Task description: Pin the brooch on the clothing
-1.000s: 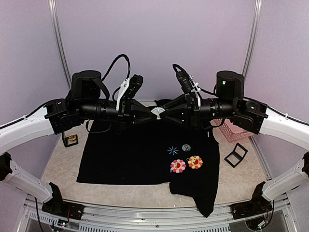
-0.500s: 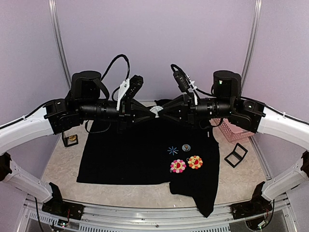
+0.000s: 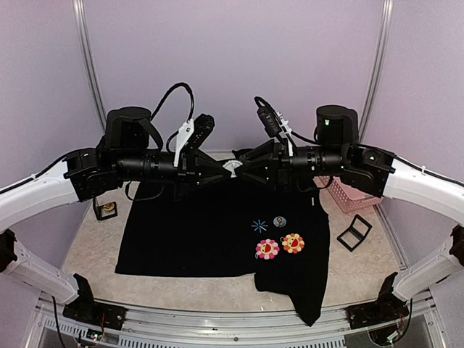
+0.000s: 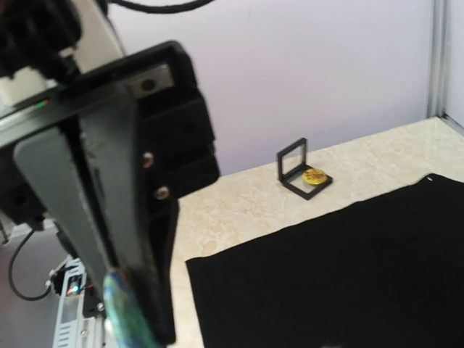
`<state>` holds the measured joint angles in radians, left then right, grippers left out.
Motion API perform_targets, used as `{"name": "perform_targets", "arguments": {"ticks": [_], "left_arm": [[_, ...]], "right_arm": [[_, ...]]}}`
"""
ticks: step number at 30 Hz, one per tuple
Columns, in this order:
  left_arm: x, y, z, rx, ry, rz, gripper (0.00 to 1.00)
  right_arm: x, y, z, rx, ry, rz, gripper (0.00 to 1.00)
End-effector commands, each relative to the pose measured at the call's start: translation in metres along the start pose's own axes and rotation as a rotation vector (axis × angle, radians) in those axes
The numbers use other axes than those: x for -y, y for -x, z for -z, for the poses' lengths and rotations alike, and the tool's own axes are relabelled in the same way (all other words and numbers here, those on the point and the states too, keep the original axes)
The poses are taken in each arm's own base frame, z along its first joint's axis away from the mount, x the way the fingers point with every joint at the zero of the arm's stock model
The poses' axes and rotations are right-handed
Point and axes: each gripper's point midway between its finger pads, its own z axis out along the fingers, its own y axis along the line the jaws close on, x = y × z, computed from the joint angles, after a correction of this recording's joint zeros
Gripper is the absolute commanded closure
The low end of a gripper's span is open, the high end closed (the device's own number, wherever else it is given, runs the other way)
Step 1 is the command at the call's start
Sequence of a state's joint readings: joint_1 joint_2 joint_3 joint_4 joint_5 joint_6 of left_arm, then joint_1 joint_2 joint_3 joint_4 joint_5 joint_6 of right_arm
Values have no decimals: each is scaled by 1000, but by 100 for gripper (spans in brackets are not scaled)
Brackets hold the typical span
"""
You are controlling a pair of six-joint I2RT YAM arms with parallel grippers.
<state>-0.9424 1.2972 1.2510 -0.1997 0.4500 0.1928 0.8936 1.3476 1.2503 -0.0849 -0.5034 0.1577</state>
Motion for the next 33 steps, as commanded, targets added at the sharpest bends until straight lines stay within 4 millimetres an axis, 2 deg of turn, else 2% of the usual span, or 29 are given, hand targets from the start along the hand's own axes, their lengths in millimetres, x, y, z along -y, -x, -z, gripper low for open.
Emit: {"name": "perform_targets", "arguments": {"ticks": [1, 3, 6, 12, 14, 16, 18, 19, 23, 30, 33], "left_arm": [[26, 13, 1, 53, -87, -51, 100], [24, 13, 2, 46, -77, -50, 100], [24, 11, 0, 35, -85, -45, 100], [24, 14, 0, 41, -83, -50, 100], [23, 14, 0, 41, -80, -45, 100], [23, 15, 1, 45, -78, -44, 100], [23, 15, 1, 51, -77, -42, 100], [24, 15, 1, 52, -78, -41, 100], [25, 14, 0, 47, -87, -36, 100], [22, 17, 1, 62, -67, -36, 100], [9, 19, 6, 103, 19, -32, 82]], "right_arm": [[-15, 6, 2, 16, 87, 95, 54], [-28, 8, 13, 23, 130, 153, 64], [-37, 14, 24, 34, 147, 170, 70], [-37, 14, 26, 16, 144, 156, 83], [-37, 10, 23, -1, 156, 146, 83], [-36, 8, 21, -7, 158, 142, 73], [-35, 6, 20, -7, 154, 141, 71], [-35, 7, 19, -3, 155, 141, 74], [-33, 13, 19, 20, 143, 143, 98], [-32, 15, 18, 31, 136, 154, 100], [-32, 15, 20, 35, 129, 162, 100]]}}
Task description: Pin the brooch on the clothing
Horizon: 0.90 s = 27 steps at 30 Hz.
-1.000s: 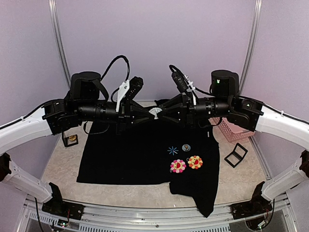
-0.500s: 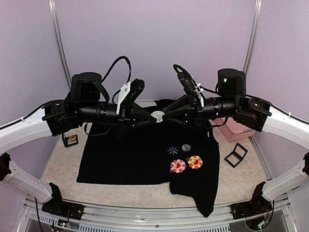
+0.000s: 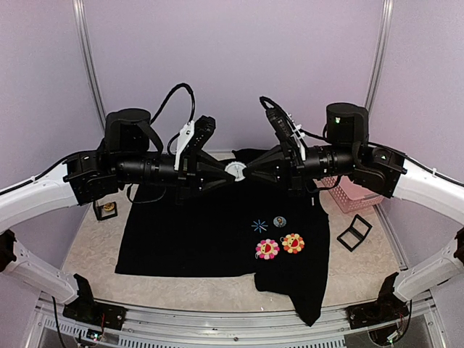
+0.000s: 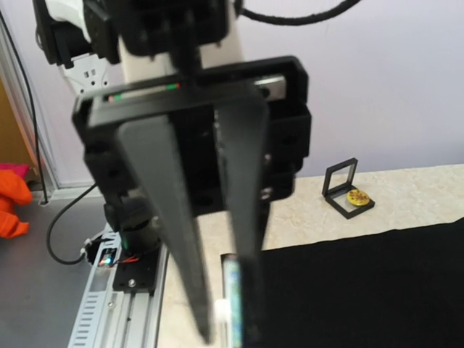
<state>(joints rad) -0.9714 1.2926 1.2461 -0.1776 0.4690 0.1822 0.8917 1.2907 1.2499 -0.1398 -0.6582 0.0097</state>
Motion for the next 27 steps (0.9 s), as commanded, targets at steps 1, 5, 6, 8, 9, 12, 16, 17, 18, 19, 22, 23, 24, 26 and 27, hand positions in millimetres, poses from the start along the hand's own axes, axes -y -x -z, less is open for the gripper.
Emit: {"name": "perform_targets", "arguments": {"ticks": [1, 5, 6, 8, 9, 12, 16, 17, 18, 19, 22, 23, 24, 26, 27], "left_arm": [[-7, 13, 10, 96, 75, -31, 76], [-4, 23, 20, 161, 63, -28, 70], [-5, 23, 20, 162, 60, -24, 71], [-7, 23, 20, 163, 61, -9, 75], [-7, 23, 19, 165, 58, -2, 75], [-8, 23, 17, 170, 53, 14, 75], [-12, 21, 13, 163, 58, 26, 99], [-12, 21, 12, 161, 56, 27, 100], [-11, 20, 12, 157, 54, 28, 100], [-11, 18, 12, 153, 50, 28, 100], [-9, 16, 14, 146, 44, 23, 100], [-9, 17, 16, 148, 43, 21, 100], [-8, 17, 16, 150, 41, 21, 100], [-6, 19, 17, 160, 33, 17, 100], [-5, 19, 18, 165, 31, 14, 100]], "right_arm": [[5, 10, 3, 34, -30, 16, 100], [4, 12, 3, 39, -27, 15, 100], [4, 12, 4, 40, -25, 16, 100], [3, 13, 4, 42, -21, 17, 100], [3, 13, 4, 42, -23, 18, 100], [3, 11, 3, 38, -22, 17, 100], [3, 11, 3, 40, -20, 15, 100], [3, 11, 4, 42, -23, 18, 100], [3, 11, 4, 42, -24, 19, 100], [3, 11, 4, 44, -26, 20, 100], [3, 12, 5, 47, -29, 20, 100], [3, 12, 5, 50, -31, 20, 100], [4, 11, 5, 51, -33, 13, 100], [5, 9, 3, 53, -30, 7, 79], [5, 8, 2, 54, -24, 4, 73]]}}
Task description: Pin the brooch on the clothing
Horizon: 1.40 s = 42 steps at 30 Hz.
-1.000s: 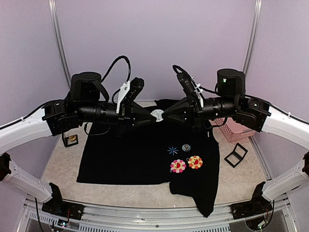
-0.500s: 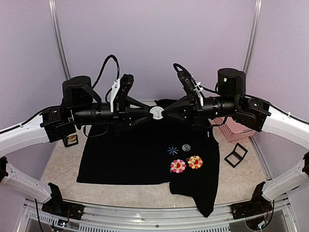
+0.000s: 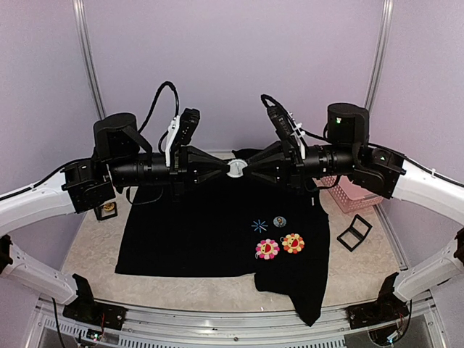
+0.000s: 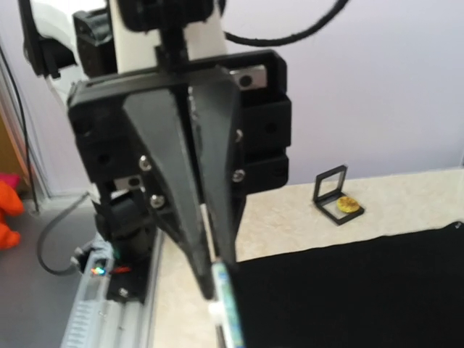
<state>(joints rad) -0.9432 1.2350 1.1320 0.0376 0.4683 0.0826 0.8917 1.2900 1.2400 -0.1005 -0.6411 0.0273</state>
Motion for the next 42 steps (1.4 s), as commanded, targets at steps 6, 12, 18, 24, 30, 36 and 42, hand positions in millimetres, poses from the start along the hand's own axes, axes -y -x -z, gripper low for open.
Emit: {"name": "perform_targets", "arguments": {"ticks": [6, 12, 18, 24, 30, 36, 42], "left_arm": [[7, 6, 5, 31, -30, -24, 100], [11, 6, 5, 30, -48, -30, 100], [14, 7, 6, 34, -56, -35, 100], [20, 6, 5, 30, -87, -42, 100], [28, 5, 4, 28, -122, -52, 100], [32, 4, 1, 21, -143, -60, 100], [33, 7, 0, 23, -150, -65, 100]], "right_arm": [[0, 3, -6, 43, 32, -13, 60], [1, -3, -9, 31, 39, -21, 55], [5, -7, -12, 23, 31, -25, 56], [11, -8, -13, 20, 0, -32, 75], [16, -8, -12, 20, -29, -30, 81], [25, -7, -14, 17, -82, -42, 85], [34, -12, -18, -10, -108, -59, 84]]}}
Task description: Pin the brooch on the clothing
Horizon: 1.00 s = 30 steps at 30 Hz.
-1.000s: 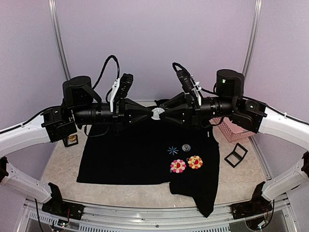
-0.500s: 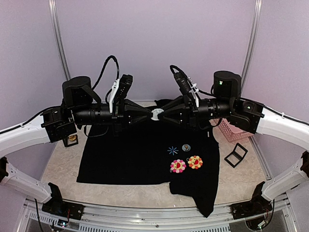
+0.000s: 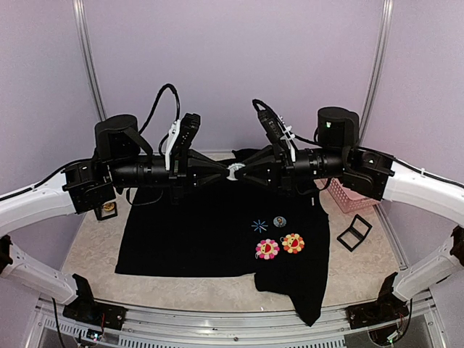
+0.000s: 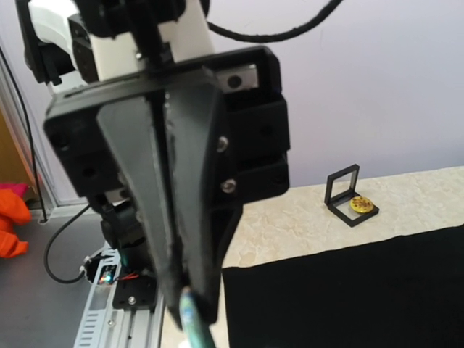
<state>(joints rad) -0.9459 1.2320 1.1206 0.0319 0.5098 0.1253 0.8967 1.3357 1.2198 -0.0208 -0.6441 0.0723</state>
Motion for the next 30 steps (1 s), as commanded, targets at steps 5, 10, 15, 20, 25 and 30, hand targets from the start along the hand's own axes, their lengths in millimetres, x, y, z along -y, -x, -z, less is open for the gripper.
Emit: {"name": "perform_targets", "arguments": {"ticks": [5, 10, 15, 20, 25, 30], "left_arm": [[20, 12, -1, 30, -76, -35, 100], [4, 10, 6, 18, 7, -36, 100], [2, 8, 6, 7, 7, -33, 100], [2, 8, 5, 7, 3, -31, 100], [2, 7, 5, 7, 2, -27, 100], [2, 8, 4, 9, -2, -25, 100]], "right_arm": [[17, 0, -4, -12, -62, 13, 72], [-26, -1, 16, -8, 104, 130, 51], [-26, 10, 31, 26, 29, 144, 52], [-8, 17, 30, 54, -70, 118, 61], [-7, 19, 20, 69, -35, 126, 67], [-6, 17, 14, 68, -10, 94, 76]]}}
